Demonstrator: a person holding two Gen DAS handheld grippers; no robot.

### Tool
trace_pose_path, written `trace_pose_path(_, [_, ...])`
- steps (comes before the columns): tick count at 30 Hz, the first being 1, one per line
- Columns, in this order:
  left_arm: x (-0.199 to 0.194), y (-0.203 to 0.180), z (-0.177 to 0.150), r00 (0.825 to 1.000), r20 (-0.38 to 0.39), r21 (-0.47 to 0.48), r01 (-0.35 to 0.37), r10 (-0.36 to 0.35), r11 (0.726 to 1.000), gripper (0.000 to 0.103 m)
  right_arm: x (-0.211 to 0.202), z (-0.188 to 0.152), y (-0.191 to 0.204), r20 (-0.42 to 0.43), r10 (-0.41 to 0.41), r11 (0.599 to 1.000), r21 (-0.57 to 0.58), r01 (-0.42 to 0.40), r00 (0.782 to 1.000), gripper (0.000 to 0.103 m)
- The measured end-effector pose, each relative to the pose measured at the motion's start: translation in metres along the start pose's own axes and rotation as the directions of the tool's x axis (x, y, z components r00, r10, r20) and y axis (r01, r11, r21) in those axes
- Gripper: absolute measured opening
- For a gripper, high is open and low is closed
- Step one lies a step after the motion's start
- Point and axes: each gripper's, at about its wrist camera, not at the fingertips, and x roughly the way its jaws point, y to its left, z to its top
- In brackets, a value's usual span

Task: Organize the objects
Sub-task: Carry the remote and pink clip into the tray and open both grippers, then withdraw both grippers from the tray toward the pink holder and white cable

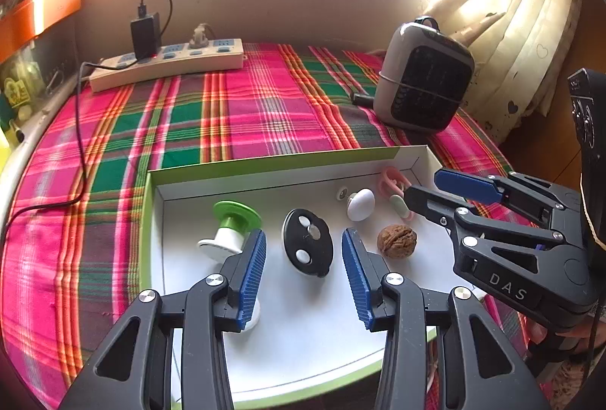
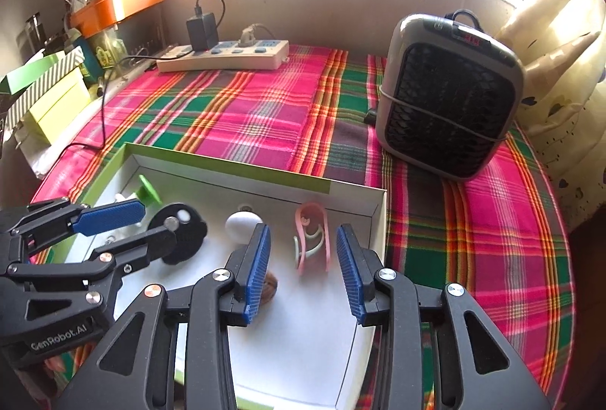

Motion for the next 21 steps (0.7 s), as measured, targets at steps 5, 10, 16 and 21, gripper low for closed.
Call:
trace_pose_path(5, [-0.019, 0.003, -0.006, 0.999, 0.032, 0.003, -0.019, 0.019, 1.000, 0.041, -0.016, -0.006, 0.008, 0.026, 0.005, 1.000, -0.014, -0.004, 1.000, 0.038])
trace_pose_path(10, [-0.035, 0.010, -0.015, 0.998, 0.053, -0.018, -0.027, 0.028, 0.999, 0.041, -0.034, -0.016, 0.015, 0.055, 0.013, 1.000, -0.017, -0.012, 0.998, 0.038])
trace_pose_path(16, [-0.057, 0.021, -0.031, 0.996, 0.076, -0.050, -0.042, 0.046, 0.998, 0.041, -0.050, -0.035, 0.025, 0.069, 0.025, 0.999, -0.025, -0.024, 0.997, 0.042])
trace_pose_path(21, [-0.072, 0.030, -0.047, 0.994, 0.091, -0.088, -0.048, 0.056, 0.995, 0.041, -0.061, -0.048, 0.030, 0.083, 0.039, 0.999, -0.012, -0.039, 0.996, 0.042])
